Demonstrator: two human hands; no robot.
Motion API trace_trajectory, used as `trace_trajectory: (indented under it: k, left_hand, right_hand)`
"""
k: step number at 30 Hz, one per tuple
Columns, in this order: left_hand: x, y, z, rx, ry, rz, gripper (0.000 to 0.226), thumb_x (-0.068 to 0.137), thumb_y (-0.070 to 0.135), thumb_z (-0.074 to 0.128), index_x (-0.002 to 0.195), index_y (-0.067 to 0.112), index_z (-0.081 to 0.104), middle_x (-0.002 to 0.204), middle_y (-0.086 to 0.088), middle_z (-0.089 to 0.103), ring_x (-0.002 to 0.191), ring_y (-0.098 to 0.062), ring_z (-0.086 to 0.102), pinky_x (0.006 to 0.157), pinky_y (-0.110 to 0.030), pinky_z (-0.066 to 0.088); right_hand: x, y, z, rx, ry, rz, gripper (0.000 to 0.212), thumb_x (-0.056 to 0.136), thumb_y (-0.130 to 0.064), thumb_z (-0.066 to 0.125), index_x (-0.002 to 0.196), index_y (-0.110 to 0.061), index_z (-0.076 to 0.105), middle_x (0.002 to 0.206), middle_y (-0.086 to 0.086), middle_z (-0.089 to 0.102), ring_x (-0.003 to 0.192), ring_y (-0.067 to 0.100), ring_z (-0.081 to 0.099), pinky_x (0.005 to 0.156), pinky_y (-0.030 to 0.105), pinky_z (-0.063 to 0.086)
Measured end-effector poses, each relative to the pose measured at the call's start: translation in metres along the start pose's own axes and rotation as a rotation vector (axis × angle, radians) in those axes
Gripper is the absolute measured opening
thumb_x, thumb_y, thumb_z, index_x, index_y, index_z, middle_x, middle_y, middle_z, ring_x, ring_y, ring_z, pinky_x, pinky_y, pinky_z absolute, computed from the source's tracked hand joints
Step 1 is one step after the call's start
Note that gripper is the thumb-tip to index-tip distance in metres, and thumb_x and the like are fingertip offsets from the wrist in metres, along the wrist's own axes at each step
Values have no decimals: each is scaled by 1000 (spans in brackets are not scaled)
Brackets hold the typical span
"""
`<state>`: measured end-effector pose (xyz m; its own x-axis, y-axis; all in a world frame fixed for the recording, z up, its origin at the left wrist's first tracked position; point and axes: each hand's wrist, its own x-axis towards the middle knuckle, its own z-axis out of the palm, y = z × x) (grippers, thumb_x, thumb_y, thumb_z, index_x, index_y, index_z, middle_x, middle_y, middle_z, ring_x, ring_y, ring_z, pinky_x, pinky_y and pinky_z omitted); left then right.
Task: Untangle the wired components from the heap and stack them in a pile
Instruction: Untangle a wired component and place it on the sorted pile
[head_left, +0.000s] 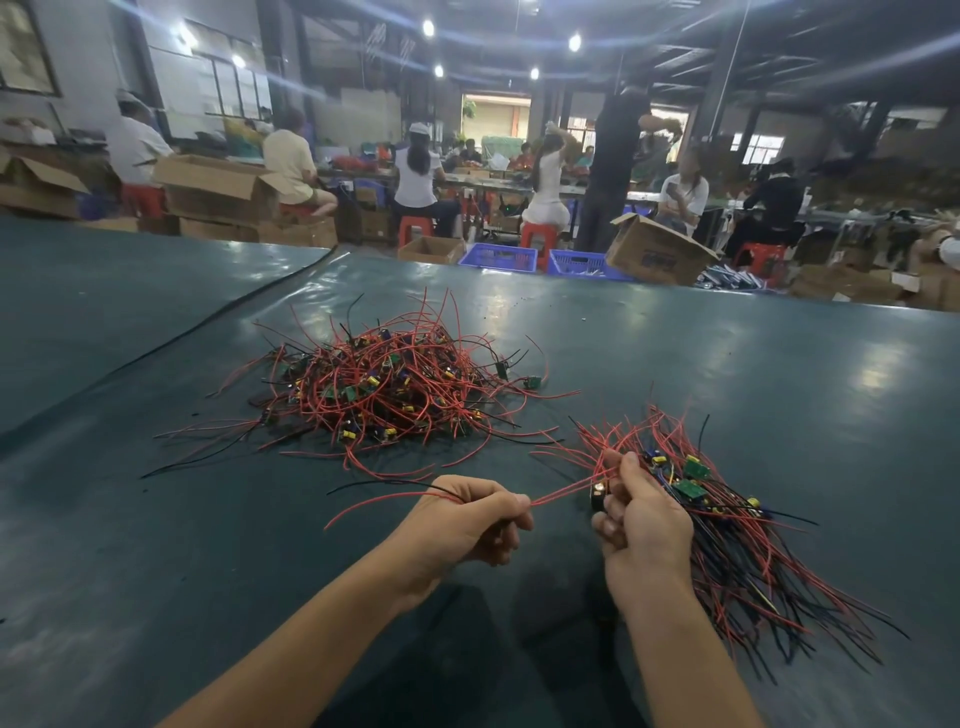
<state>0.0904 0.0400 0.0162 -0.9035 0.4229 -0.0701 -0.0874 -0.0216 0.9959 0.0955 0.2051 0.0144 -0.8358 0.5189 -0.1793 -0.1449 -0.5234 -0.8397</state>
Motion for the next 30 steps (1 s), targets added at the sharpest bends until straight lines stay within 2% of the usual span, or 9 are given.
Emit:
trace_trajectory:
  k: [4,6,10,15,18,22,26,28,30]
  left_hand:
    - [2,-1,-2,-155,74,-37,16,77,26,76,67,14,76,64,-3,65,51,-9,57,52,-18,48]
    - [4,-4,-4,-247,107,-21,21,63,31,81,70,12,77,72,-7,69,56,-11,62,54,-17,50]
    - [8,-7,-3,-241,167,77,34,57,43,80,71,12,77,76,-10,72,63,-13,66,58,-19,53]
    - [11,12,-2,-143,213,213,41,71,51,63,81,11,65,70,-8,70,58,-16,65,56,-24,53]
    - [12,36,12,-50,127,269,40,78,52,56,75,12,61,68,-8,68,56,-17,61,54,-22,50]
    - [17,69,43,-72,-37,315,38,88,45,53,63,18,63,66,-8,64,55,-19,58,55,-25,49]
    - [35,91,75,-95,-142,207,51,97,39,49,52,21,64,64,-3,64,54,-17,58,60,-26,48]
    - [47,92,88,50,-175,152,51,95,41,52,51,18,63,59,-3,64,50,-15,59,54,-23,49]
    - [59,84,93,434,-102,196,53,92,51,56,58,12,66,59,-6,67,51,-16,61,53,-27,53]
  right_hand:
    - [-3,3,1,11,38,-69,26,99,-20,55,79,-12,70,48,-10,41,36,1,29,33,15,25]
    - [-4,2,1,1,63,-95,26,99,-23,56,77,-15,70,47,-11,41,37,1,30,34,16,27]
    - [-7,2,4,48,72,-128,32,100,-30,52,78,-15,71,54,-6,45,37,3,34,34,18,28]
    - [-17,18,12,65,-28,-37,60,102,-55,24,95,-17,69,57,-5,59,39,7,38,38,17,30]
    - [-21,29,18,-60,-71,11,55,104,-49,23,104,-13,66,54,-6,60,38,5,39,38,19,30]
    - [-24,35,19,59,-82,61,61,103,-54,21,101,-11,64,52,-4,58,37,7,40,34,20,29]
    - [-25,34,20,-50,-57,82,44,105,-43,34,92,-12,63,49,-8,52,37,6,35,36,21,26]
    - [-28,34,21,-88,-72,56,36,105,-34,39,78,-14,53,51,-7,48,39,7,33,38,22,24]
    - [-30,34,22,-112,-96,17,34,103,-23,40,71,-14,44,49,-7,41,40,8,28,39,23,22]
